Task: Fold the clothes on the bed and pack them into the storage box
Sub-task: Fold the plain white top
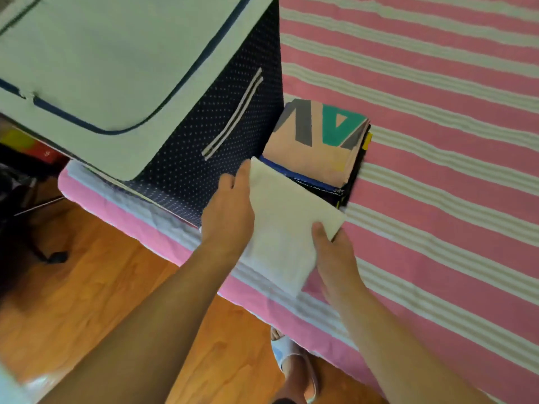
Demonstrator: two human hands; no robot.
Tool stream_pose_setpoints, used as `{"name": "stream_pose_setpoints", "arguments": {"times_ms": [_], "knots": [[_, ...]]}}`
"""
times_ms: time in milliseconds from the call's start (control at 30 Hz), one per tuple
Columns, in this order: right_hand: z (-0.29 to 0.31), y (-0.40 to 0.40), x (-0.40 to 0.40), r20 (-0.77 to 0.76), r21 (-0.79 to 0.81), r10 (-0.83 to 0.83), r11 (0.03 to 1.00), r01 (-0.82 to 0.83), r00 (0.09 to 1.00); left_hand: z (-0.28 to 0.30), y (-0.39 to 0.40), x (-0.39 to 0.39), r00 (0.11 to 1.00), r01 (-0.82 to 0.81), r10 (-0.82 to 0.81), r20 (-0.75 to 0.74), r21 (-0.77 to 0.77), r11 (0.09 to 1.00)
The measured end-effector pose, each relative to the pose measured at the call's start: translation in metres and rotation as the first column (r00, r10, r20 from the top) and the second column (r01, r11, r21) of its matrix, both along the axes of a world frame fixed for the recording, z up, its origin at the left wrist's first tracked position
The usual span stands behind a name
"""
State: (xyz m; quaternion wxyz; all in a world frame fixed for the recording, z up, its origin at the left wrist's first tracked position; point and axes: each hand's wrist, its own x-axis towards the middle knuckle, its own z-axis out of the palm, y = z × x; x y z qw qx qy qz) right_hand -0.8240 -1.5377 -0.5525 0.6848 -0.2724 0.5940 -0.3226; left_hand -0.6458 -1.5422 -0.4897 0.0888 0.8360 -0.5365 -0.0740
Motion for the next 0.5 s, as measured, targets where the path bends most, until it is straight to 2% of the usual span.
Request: {"name": "stream_pose_setpoints", "arguments": {"times_ms": [67,133,167,233,300,367,433,500], "knots": [[-0.018,-0.012,0.021,-0.083,-0.031,0.021,0.999,-0.023,0.996,-0.022,-0.009,0.012,0.978,0.087,-0.103,0.181,0.092,0.992],[-0.043,-0.022,0.036,-0.332,-0.090,0.050,0.992,-0.084,0.942,-0.063,-0.011,0.020,0.931,0.169,-0.252,0.266,0.298,0.939],[-0.046,-0.020,0.035,-0.480,-0.141,0.039,0.983,-0.121,0.877,-0.078,-0.008,0.019,0.919,0.202,-0.298,0.258,0.342,0.918],[-0.041,-0.014,0.034,-0.749,-0.288,-0.036,0.917,-0.276,0.661,-0.092,-0.012,0.021,0.907,0.297,-0.371,0.201,0.320,0.900],[-0.025,-0.007,0.043,-0.860,-0.405,-0.103,0.733,-0.547,0.500,-0.099,-0.019,0.028,0.863,0.446,-0.485,0.138,0.240,0.862],[-0.032,-0.007,0.058,-0.925,-0.334,-0.044,0.569,-0.751,0.378,-0.111,-0.020,0.040,0.813,0.535,-0.571,0.116,0.238,0.810],[-0.057,-0.016,0.061,-0.974,-0.148,0.068,0.537,-0.830,0.218,-0.125,-0.017,0.044,0.840,0.505,-0.538,0.073,0.260,0.823],[-0.084,-0.022,0.052,-0.974,-0.022,0.180,0.523,-0.852,0.136,-0.139,-0.012,0.041,0.870,0.469,-0.491,0.038,0.246,0.849]]}}
